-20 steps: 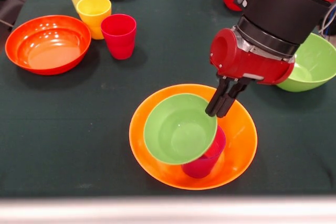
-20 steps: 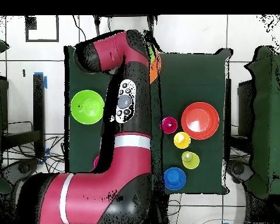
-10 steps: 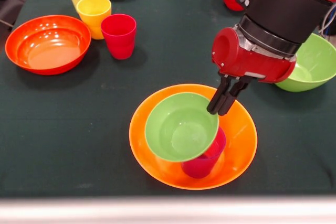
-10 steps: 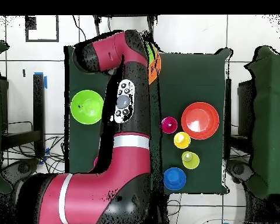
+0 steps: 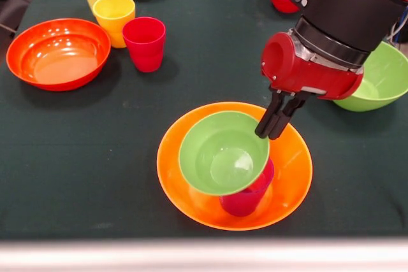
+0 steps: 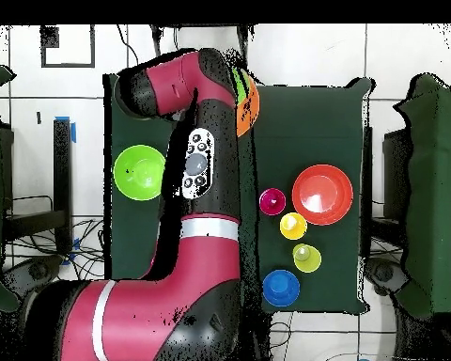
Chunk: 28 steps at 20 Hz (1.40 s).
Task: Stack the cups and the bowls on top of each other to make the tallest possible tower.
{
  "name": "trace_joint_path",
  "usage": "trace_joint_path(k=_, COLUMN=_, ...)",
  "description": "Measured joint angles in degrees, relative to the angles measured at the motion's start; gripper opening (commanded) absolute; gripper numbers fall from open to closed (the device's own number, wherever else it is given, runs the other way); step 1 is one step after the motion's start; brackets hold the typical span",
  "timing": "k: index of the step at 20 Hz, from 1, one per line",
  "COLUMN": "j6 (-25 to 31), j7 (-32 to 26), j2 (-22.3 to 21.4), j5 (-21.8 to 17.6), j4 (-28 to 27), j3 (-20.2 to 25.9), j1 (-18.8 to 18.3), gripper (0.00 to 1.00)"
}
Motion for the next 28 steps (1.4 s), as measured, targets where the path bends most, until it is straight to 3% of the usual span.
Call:
trace_joint_path(k=14, j6=0.0, j7=0.0, j2=0.0, j5=0.04, j4=0.0, j3=-0.03, j1=0.63, gripper=0.0)
trace_joint_path(k=15, j6=0.0, j7=0.0, j2=-0.01, j5=0.15, j4=0.0, j3=-0.03, j1=0.89, gripper=1.0)
trace_joint_path(k=28, j6=0.0, j7=0.0, j2=-0.02, j5=0.24, j4=0.0, j3=-0.1, j1=1.3, gripper=1.0)
